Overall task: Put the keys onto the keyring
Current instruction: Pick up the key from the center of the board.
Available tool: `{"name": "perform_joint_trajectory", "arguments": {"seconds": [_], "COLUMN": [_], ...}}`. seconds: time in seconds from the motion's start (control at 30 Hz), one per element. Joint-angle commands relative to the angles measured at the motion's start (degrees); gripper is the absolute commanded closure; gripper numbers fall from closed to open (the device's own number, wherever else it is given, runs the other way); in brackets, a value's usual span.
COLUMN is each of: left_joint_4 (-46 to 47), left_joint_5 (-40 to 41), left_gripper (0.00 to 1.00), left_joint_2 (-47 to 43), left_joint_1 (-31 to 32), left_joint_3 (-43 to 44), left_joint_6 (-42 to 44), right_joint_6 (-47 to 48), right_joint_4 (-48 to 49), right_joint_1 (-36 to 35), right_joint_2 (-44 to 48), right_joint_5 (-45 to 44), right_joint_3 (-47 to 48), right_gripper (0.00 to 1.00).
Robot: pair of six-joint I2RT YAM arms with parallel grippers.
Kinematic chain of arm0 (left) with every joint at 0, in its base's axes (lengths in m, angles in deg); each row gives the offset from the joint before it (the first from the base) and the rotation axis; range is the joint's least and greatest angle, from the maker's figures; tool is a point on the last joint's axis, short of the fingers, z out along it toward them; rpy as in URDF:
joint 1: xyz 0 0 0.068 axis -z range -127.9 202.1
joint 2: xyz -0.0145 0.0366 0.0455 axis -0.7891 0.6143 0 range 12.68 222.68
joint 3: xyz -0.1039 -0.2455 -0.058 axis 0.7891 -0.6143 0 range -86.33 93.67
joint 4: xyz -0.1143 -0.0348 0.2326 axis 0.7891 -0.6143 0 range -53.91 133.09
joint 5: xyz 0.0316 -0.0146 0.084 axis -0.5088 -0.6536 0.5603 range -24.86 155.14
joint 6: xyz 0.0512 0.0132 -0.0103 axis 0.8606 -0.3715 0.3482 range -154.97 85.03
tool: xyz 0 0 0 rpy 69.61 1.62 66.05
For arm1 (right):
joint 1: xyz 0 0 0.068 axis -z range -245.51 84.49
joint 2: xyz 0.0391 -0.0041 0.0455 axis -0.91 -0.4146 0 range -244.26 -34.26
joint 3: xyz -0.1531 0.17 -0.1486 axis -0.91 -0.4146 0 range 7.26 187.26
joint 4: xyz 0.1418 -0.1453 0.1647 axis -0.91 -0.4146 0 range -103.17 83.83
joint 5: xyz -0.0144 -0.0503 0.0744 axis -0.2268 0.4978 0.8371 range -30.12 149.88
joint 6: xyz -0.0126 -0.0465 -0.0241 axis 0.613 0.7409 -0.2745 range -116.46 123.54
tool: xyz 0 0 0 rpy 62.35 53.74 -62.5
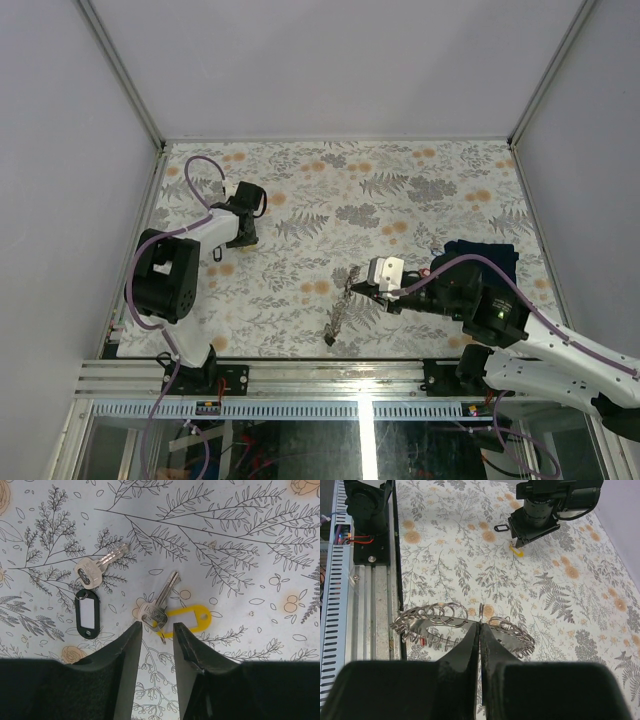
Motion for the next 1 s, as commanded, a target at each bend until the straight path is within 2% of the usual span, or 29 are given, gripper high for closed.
{"name": "perform_joint_trajectory", "arguments": {"seconds": [0.0, 0.23, 0.67, 0.83, 0.97], "left_joint_4": [2.6, 2.1, 2.0, 1.1, 0.6], "left_joint_5": [1.9, 1.2, 1.8, 1.1, -2.8], "left_gripper": [0.68, 0.69, 1.0, 1.0, 1.0], "left_joint_2": [1.3, 2.1, 1.4, -1.9, -7.6], "left_joint_1": [-0.2, -0.3, -0.3, 0.3, 2.3], "left_joint_3": [1.2, 0.9, -0.1, 0.0, 0.2], "left_joint_6": [-0.1, -0.5, -0.8, -0.7, 2.1], "right_joint_6": [-0.2, -0.3, -0.1, -0.3, -2.0], "right_joint_4": [5.5, 5.4, 5.4, 5.6, 5.9], "right_joint_1": [-0.3, -0.3, -0.3, -0.3, -0.4], "right_joint_2": [-0.1, -0.3, -0.4, 0.2, 0.2], "right_joint_5": [0.7, 0.9, 1.1, -0.8, -5.8], "right_joint_3": [1.5, 1.7, 1.7, 1.8, 2.6], "right_gripper": [1.0, 0.99, 0.99, 1.0, 1.0]}}
